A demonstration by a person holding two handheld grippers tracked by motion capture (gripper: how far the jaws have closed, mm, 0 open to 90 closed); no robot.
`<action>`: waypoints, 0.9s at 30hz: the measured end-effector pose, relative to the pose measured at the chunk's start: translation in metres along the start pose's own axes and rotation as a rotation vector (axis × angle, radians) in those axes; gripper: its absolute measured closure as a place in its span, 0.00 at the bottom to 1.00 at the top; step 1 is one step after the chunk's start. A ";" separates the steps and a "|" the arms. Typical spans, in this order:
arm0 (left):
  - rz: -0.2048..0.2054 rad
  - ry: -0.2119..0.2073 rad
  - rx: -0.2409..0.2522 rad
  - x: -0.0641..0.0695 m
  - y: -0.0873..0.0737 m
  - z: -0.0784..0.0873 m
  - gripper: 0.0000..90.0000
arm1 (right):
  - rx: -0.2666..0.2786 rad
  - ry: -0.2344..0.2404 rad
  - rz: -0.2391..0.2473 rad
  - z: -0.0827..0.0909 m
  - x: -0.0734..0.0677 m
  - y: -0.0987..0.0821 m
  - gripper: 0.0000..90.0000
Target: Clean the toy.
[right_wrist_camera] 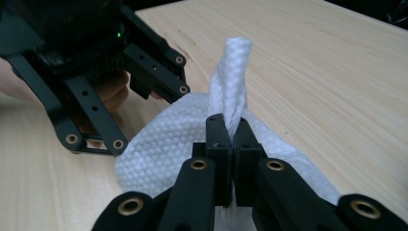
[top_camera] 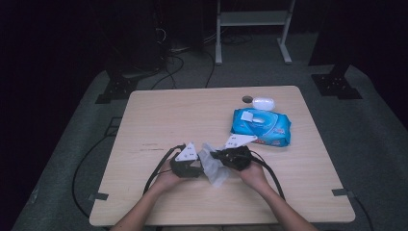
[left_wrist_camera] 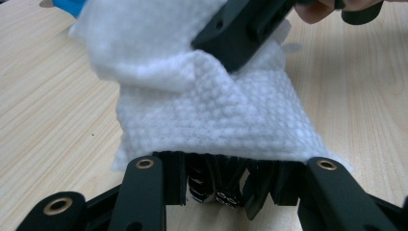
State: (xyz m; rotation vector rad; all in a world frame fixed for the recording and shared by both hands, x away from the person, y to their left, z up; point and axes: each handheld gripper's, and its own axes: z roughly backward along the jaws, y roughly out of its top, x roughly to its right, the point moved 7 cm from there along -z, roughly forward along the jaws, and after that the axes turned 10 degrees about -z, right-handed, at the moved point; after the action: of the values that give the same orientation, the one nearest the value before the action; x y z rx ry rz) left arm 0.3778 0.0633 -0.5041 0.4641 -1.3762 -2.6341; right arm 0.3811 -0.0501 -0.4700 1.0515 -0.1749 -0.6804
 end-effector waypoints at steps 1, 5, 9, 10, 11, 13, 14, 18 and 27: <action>-0.002 0.000 -0.003 0.000 -0.001 0.001 0.64 | -0.004 -0.008 0.015 -0.001 0.000 0.001 0.98; -0.005 0.012 -0.004 -0.003 -0.002 0.003 0.64 | 0.001 -0.082 -0.010 0.009 0.024 0.000 0.98; -0.013 0.018 -0.001 -0.004 -0.002 0.001 0.64 | 0.020 -0.098 -0.056 0.021 0.039 -0.003 0.98; -0.019 0.020 -0.007 -0.005 -0.002 0.001 0.64 | 0.021 -0.100 -0.052 0.021 0.039 -0.004 0.98; -0.023 0.023 -0.009 -0.004 -0.001 0.001 0.64 | 0.022 -0.103 -0.048 0.022 0.038 -0.004 0.98; -0.026 0.035 -0.014 -0.004 -0.001 0.001 0.64 | 0.023 -0.107 -0.032 0.023 0.037 -0.005 0.98; -0.029 0.042 -0.017 -0.003 -0.001 0.001 0.63 | 0.023 -0.106 -0.030 0.023 0.036 -0.006 0.98; -0.028 0.064 -0.039 -0.003 -0.003 0.002 0.61 | 0.037 -0.105 -0.010 0.027 0.034 -0.010 0.98; -0.080 0.110 -0.066 0.004 -0.002 0.002 0.58 | 0.025 -0.110 0.027 0.034 0.027 -0.017 0.98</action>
State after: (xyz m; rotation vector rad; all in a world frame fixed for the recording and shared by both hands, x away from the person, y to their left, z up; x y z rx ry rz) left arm 0.3738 0.0652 -0.5056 0.6584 -1.2599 -2.6621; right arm 0.3799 -0.0963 -0.4718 1.0345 -0.2932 -0.7139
